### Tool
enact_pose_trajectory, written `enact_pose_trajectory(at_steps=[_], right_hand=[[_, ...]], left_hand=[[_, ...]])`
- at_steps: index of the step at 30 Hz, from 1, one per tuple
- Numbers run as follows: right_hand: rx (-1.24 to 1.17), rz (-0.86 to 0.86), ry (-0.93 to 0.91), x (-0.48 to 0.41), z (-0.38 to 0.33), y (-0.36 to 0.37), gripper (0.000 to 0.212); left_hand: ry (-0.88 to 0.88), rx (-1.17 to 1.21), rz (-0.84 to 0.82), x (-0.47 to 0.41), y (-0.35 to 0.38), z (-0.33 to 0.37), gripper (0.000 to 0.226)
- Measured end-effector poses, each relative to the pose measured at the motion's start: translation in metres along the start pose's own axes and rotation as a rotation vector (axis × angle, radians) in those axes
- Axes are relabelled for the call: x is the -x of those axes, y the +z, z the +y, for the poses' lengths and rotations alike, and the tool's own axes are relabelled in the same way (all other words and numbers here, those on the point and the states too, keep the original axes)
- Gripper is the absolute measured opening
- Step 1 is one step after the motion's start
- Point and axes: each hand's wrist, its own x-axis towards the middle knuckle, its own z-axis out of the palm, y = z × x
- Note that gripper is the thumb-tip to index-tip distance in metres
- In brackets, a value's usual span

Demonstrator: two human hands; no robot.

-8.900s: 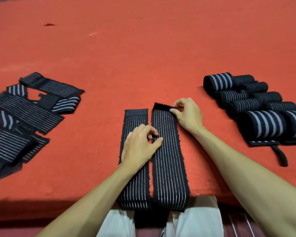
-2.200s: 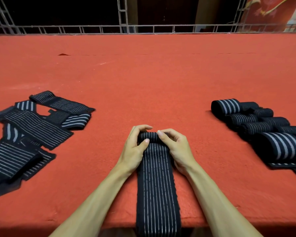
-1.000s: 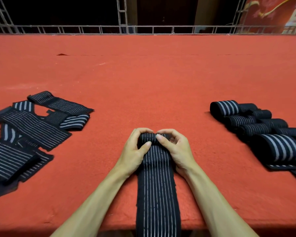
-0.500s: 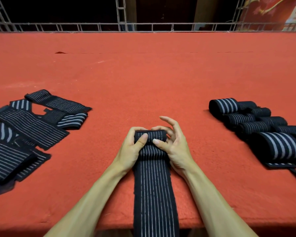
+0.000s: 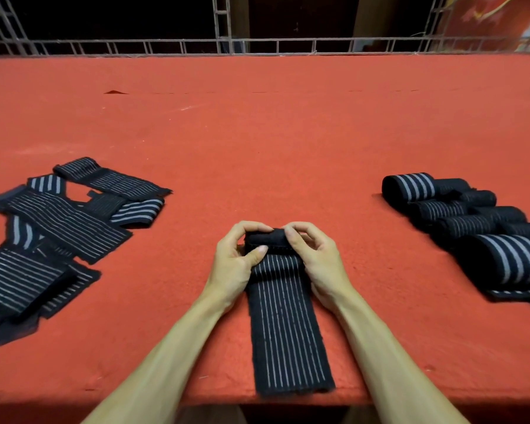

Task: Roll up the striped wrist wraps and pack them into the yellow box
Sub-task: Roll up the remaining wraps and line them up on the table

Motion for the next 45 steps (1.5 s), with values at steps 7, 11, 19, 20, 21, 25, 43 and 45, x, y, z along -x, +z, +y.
enact_pose_trajectory(at_steps=[7,11,19,20,21,25,43,45], right_hand=[[-0.16,-0.045,-0.006,0.002,0.002,-0.007,0.025],[-0.204,-0.098,-0.053,0.002,0.003,-0.009,0.029],[-0.35,-0.188,-0.007,0.006,-0.008,-0.011,0.036],[-0.372,-0.189,0.022,0.005,-0.008,-0.011,0.036],[-0.383,-0.177,0.052,0.004,-0.008,-0.01,0.034],[-0.283,-0.075,0.11,0.002,-0.005,-0.003,0.031],[-0.233,-0.108,0.072,0.005,-0.005,-0.003,0.04],[-0.245,-0.14,0.034,0.005,-0.005,-0.005,0.042]], left_hand=[[-0.006,-0.195,-0.087,0.001,0.002,0.004,0.031],[-0.096,-0.202,-0.09,0.001,0.007,0.005,0.042],[-0.138,0.086,-0.014,0.0,0.002,0.006,0.028],[-0.137,0.097,-0.006,0.0,0.001,0.006,0.027],[-0.139,0.11,0.004,0.001,0.0,0.005,0.026],[-0.174,0.207,0.039,0.002,-0.004,0.008,0.022],[-0.158,0.028,-0.073,0.001,0.001,0.008,0.039],[-0.165,-0.087,-0.077,0.001,0.005,0.007,0.045]])
